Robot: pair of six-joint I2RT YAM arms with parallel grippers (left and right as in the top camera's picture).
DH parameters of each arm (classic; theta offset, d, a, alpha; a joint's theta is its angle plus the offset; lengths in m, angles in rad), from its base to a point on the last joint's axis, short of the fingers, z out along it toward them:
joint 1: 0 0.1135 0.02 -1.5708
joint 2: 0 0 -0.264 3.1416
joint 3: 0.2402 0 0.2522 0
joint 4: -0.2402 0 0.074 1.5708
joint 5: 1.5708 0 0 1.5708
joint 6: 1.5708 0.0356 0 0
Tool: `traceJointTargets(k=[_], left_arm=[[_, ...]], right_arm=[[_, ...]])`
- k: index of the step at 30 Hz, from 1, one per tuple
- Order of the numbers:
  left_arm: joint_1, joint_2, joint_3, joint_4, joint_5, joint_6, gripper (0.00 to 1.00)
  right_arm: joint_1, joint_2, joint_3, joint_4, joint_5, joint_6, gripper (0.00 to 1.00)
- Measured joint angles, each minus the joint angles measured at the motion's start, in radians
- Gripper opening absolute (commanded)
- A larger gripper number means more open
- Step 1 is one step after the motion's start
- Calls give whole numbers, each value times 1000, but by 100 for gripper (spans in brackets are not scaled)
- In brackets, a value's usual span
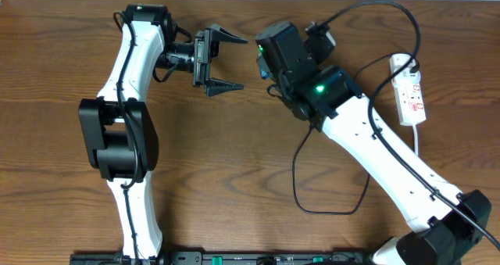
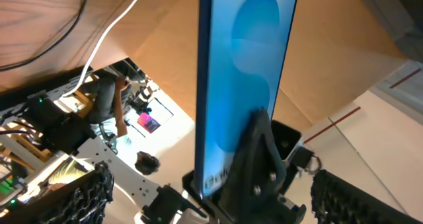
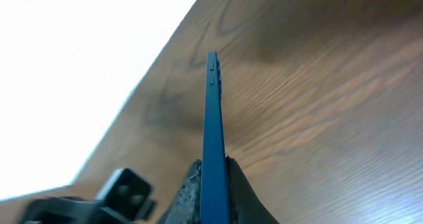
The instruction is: Plug charger to phone and switch on socket
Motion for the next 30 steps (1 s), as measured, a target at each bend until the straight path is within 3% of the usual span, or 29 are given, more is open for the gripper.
traceJointTargets(k=[9, 14, 18, 20, 22, 30], left_arm=[[0, 0, 0, 24, 0, -50, 86], [0, 0, 0, 55, 0, -65, 77], [-5, 0, 0, 60, 0, -81, 75], [-8, 0, 0, 77, 0, -93, 66], [-15, 0, 0, 101, 0, -111, 63], [-40, 0, 2, 109, 0, -157, 52]], right_arm=[[1, -7, 0, 32, -100, 282, 2], [1, -7, 0, 30, -132, 398, 1], [5, -7, 0, 27, -144, 478, 2], [13, -7, 0, 26, -146, 520, 1], [24, -7, 0, 26, -149, 557, 2], [43, -7, 0, 24, -156, 622, 1]])
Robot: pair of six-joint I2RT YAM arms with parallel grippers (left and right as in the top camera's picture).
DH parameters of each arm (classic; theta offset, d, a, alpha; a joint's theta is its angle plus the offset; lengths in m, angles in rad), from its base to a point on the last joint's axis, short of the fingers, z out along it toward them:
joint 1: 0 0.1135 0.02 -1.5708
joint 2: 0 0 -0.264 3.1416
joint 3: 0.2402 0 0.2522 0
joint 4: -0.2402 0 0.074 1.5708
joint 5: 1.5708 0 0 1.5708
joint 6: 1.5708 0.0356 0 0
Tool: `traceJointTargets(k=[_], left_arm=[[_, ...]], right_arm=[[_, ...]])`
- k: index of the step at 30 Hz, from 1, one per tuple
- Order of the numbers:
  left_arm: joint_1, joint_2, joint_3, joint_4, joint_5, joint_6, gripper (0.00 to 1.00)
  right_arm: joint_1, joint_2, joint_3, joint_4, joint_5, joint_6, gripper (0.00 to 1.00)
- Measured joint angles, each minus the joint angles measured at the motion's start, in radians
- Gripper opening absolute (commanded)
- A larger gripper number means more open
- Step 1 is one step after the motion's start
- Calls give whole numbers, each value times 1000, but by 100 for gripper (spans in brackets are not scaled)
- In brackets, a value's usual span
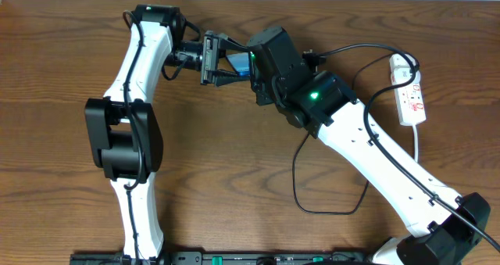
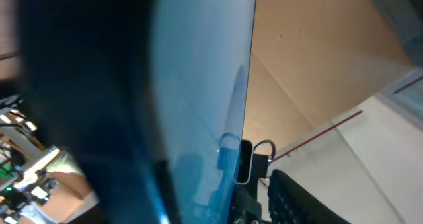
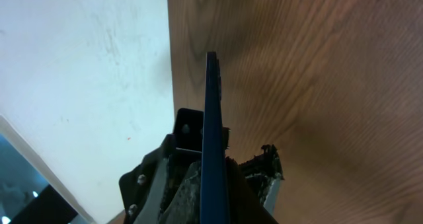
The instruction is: Plug charger to phone and switch on socket
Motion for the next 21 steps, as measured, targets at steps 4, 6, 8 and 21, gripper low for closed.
traceJointTargets(k=[4, 6, 8, 21], left_arm=[[-3, 0, 0, 0, 0, -3, 46], [-3, 0, 0, 0, 0, -3, 44], [-3, 0, 0, 0, 0, -4, 44], [-3, 0, 0, 0, 0, -4, 39]], right_arm=[[0, 0, 0, -6, 1, 18, 2], [0, 0, 0, -6, 2, 22, 2], [0, 0, 0, -12, 10, 26, 2], [11, 0, 0, -16, 73, 26, 2]])
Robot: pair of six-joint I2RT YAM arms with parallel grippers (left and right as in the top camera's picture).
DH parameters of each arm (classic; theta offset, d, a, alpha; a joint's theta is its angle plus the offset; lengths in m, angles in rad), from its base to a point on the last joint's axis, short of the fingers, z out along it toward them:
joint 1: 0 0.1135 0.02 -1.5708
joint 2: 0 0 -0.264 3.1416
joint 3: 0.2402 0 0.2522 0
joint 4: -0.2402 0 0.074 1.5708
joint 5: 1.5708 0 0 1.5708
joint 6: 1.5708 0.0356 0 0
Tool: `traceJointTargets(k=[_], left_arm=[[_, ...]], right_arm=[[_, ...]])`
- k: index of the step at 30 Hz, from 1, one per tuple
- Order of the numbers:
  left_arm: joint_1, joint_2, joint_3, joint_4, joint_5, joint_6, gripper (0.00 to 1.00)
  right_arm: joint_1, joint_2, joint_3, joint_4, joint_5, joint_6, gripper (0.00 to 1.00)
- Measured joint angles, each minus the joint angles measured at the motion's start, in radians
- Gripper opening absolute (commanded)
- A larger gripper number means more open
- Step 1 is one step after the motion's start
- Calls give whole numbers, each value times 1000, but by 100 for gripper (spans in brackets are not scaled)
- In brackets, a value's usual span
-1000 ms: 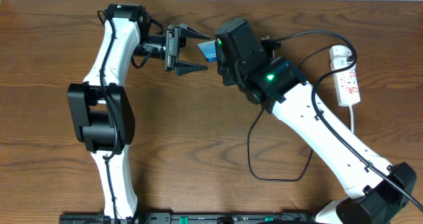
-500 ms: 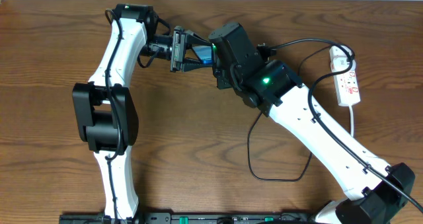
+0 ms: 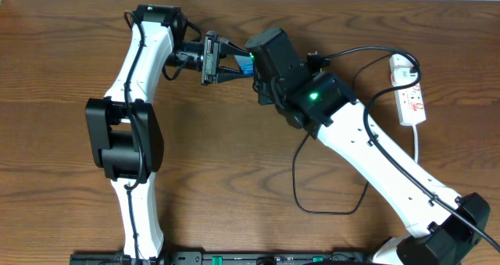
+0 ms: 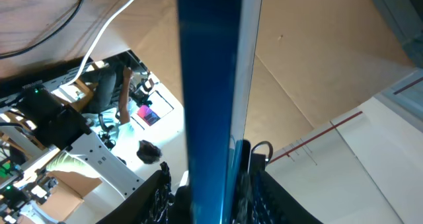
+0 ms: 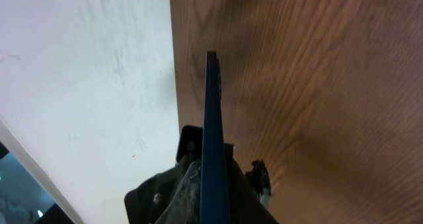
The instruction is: Plug charger to phone and switch on socket
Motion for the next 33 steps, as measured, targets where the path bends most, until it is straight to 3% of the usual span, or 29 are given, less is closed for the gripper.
traceJointTargets(k=[7, 16, 28, 30, 33], left_arm=[[0, 0, 0, 0, 0, 0, 30], [0, 0, 0, 3, 15, -3, 8], [3, 0, 0, 7, 24, -5, 7], [1, 0, 0, 22, 19, -11, 7], [-2, 0, 0, 71, 9, -17, 8]], right_arm=[[17, 0, 0, 13, 0, 0, 2], [17, 0, 0, 14, 3, 16, 2], [20, 0, 0, 18, 22, -41, 18], [23, 0, 0, 18, 37, -66, 25], [20, -2, 0, 19, 61, -113, 59]])
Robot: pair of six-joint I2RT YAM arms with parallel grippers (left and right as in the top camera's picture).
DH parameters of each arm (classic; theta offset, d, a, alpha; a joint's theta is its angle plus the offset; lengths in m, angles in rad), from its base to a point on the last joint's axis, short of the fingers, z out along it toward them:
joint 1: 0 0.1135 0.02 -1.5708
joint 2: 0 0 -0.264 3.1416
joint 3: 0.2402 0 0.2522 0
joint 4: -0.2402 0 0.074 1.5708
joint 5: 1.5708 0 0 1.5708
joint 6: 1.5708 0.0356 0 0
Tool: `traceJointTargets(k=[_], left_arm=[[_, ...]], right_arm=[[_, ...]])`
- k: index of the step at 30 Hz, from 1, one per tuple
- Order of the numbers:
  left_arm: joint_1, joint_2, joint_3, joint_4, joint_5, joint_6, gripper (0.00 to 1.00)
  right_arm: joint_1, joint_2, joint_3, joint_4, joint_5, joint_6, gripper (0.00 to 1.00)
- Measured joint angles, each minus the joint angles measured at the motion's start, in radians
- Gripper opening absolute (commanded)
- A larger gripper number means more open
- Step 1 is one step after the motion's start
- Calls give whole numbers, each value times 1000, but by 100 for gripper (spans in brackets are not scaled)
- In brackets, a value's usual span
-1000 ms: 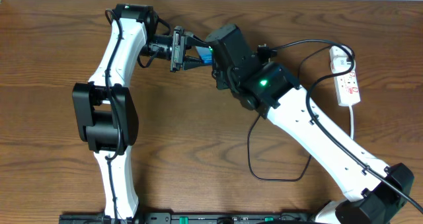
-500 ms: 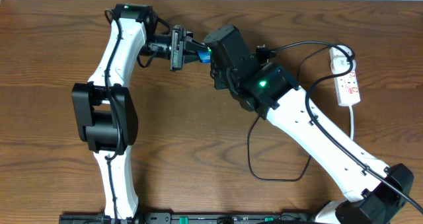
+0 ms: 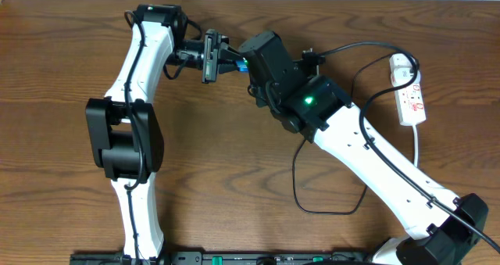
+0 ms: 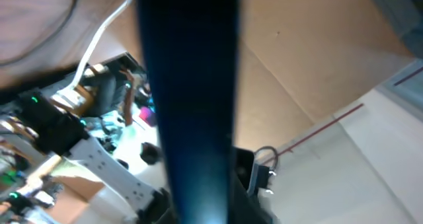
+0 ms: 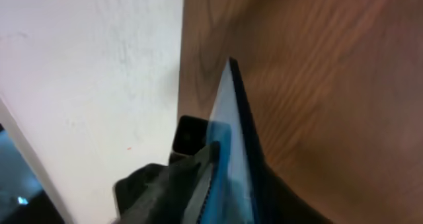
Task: Plug charger to phone and switch on socket
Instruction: 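Release the right gripper and move it toward the black cable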
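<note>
A blue phone [image 3: 242, 63] is held edge-up above the back of the table between both grippers. My left gripper [image 3: 226, 56] reaches in from the left and is shut on it. In the left wrist view the phone [image 4: 192, 105] is a blurred dark blue band between the fingers. My right gripper [image 3: 254, 62], mostly hidden under its wrist, is shut on the other end. In the right wrist view the phone [image 5: 234, 138] leans to the right. The white socket strip [image 3: 411, 89] lies at the far right. A black cable [image 3: 367, 50] arcs from it toward the right wrist, its plug end hidden.
A second black cable loop [image 3: 301, 179] lies on the wooden table [image 3: 62, 140] under the right arm. The strip's white lead [image 3: 418, 144] runs toward the front right. Both arms crowd the back middle of the table.
The left gripper's fingers have drawn closer together on the phone. The right wrist has shifted slightly left and back. The phone, edge-on before in the right wrist view, now leans and shows a face.
At first the right gripper held the phone upright, with the left gripper open a short way to its left. Then the two had met, the open left fingers on either side of the phone. They narrowed, and now both grippers hold it.
</note>
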Motion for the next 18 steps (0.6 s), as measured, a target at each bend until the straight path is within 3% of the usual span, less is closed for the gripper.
traceJointTargets(k=[3, 5, 9, 18], left_arm=[[0, 0, 0, 60, -36, 0, 7], [1, 0, 0, 86, -53, -2, 8], [1, 0, 0, 112, -144, -1, 8], [1, 0, 0, 144, -291, 77, 7]], right_arm=[[-19, -15, 0, 1, 25, -85, 82], [-39, -35, 0, -2, 31, -146, 91], [-97, -103, 0, -47, 43, -304, 99], [-295, -259, 6, -350, 50, -686, 99]])
